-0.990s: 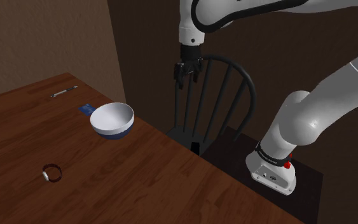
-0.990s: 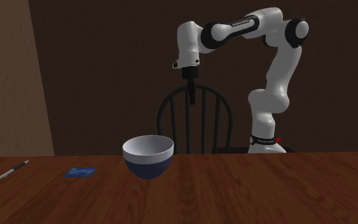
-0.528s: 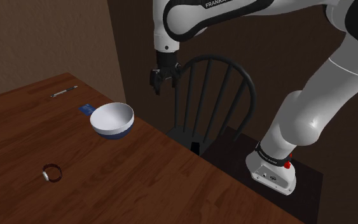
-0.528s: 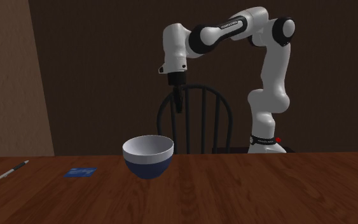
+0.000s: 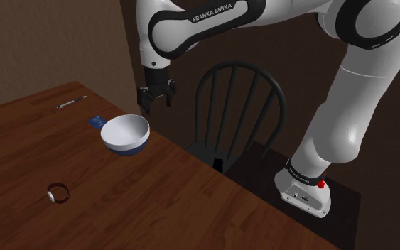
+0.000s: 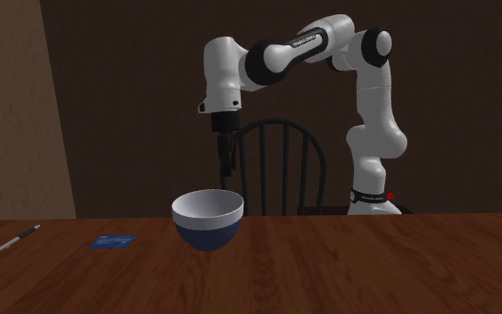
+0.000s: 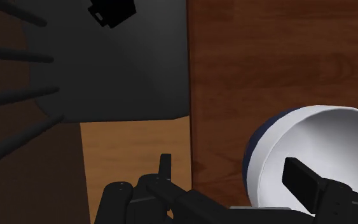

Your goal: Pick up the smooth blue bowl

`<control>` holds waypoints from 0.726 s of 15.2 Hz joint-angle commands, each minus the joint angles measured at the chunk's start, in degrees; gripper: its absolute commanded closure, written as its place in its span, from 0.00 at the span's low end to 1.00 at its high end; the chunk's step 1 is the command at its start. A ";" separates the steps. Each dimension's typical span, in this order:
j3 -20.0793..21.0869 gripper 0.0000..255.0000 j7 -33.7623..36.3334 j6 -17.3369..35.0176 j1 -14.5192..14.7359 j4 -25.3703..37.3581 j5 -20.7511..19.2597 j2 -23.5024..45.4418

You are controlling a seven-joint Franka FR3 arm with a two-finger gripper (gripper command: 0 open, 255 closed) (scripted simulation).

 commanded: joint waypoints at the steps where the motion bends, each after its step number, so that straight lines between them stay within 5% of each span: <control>1: 0.52 0.00 1.61 0.20 1.02 4.64 -1.14 4.49; 4: 0.92 0.00 3.47 0.00 2.61 10.84 -2.65 10.08; 11: 0.73 0.00 3.27 4.79 2.76 7.65 -2.98 11.75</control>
